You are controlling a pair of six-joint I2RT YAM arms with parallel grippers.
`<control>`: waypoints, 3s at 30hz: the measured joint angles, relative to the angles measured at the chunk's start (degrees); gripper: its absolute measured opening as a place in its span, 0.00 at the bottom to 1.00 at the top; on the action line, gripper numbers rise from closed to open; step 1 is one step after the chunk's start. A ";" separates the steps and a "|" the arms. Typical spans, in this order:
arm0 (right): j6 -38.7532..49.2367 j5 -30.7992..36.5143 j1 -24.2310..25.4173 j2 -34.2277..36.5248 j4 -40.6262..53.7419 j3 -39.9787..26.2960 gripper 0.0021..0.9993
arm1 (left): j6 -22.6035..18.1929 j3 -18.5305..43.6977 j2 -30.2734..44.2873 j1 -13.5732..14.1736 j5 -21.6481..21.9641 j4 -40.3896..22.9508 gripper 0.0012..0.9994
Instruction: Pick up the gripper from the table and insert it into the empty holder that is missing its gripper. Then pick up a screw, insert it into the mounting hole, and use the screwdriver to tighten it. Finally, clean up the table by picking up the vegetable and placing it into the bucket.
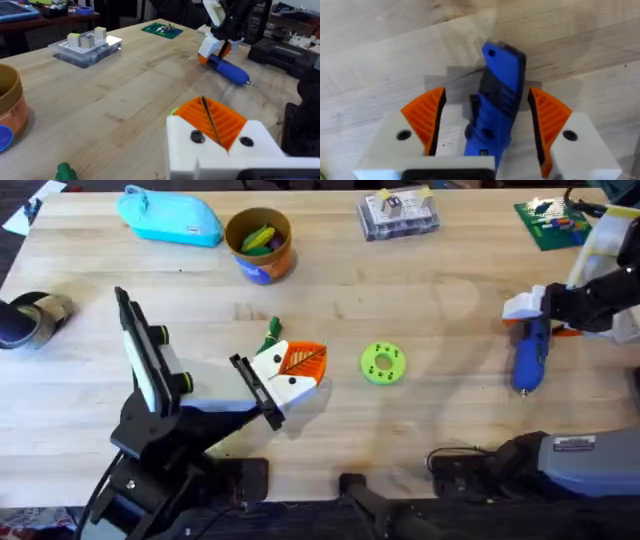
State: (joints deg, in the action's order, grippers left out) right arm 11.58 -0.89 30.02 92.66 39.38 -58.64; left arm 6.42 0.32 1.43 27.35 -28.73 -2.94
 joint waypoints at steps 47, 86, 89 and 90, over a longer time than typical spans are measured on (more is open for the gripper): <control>-3.11 3.07 0.37 2.97 -1.33 -0.51 0.22 | 0.00 0.00 0.00 0.00 0.01 0.07 0.01; -4.71 2.99 0.35 -8.10 -0.11 -3.08 0.10 | 0.02 0.00 0.00 0.00 0.04 0.04 0.01; -6.67 2.99 0.35 -13.35 0.03 -3.49 0.10 | 0.00 0.00 0.00 0.00 0.06 0.02 0.01; -7.13 2.99 0.35 -14.90 0.10 -3.53 0.10 | 0.02 0.00 0.00 0.00 0.05 0.00 0.01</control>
State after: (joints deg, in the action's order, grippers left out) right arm 4.45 2.11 30.37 77.76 39.48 -62.18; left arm 6.44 0.32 1.43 27.35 -28.68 -2.94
